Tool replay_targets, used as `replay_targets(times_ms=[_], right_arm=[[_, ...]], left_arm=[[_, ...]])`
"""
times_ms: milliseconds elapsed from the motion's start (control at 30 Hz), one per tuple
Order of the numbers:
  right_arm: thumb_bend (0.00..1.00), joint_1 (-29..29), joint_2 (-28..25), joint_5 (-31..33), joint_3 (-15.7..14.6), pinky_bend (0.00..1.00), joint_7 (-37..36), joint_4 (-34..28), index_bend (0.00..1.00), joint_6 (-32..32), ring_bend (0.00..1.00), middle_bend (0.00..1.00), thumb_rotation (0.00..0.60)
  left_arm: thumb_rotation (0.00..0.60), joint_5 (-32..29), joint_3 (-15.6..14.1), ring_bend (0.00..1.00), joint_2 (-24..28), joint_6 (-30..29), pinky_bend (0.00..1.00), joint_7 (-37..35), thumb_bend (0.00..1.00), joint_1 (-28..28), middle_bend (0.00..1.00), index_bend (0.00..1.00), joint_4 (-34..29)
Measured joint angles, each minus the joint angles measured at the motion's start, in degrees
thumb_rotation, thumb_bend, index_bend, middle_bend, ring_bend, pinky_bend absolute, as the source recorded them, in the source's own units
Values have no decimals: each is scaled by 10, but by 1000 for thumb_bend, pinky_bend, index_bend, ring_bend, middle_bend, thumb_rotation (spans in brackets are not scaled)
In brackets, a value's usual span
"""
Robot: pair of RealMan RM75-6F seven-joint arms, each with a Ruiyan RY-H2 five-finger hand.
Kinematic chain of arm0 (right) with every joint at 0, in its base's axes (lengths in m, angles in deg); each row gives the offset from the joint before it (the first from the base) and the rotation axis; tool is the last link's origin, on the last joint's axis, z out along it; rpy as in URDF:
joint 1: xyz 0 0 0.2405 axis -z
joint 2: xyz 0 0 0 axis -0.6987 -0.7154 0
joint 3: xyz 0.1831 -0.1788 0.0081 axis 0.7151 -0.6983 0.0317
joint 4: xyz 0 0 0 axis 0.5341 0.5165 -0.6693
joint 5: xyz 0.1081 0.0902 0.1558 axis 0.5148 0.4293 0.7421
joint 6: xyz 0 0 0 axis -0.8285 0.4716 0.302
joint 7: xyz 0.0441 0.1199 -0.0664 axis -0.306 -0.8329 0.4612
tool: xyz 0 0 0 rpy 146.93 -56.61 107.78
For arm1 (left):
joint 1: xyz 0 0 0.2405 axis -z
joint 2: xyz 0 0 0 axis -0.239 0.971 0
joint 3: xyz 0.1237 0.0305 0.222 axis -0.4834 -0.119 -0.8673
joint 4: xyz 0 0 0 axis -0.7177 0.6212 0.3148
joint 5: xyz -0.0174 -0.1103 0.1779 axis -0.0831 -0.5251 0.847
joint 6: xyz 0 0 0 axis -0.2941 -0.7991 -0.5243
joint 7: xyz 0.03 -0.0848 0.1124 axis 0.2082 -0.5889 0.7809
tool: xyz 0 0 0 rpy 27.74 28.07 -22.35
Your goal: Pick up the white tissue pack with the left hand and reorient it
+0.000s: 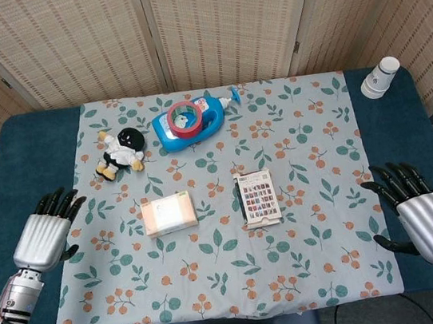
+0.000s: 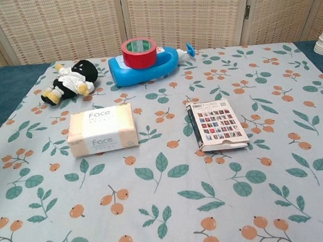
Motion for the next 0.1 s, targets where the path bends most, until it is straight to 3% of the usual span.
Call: replay_targets(times_ms=[100], right_arm=[[115,-1,1,1,1,66,2,1,219,2,0,67,600]], left_arm=[[600,-33,-15,0,21,-2,130,41,167,-9,33,110,-31]])
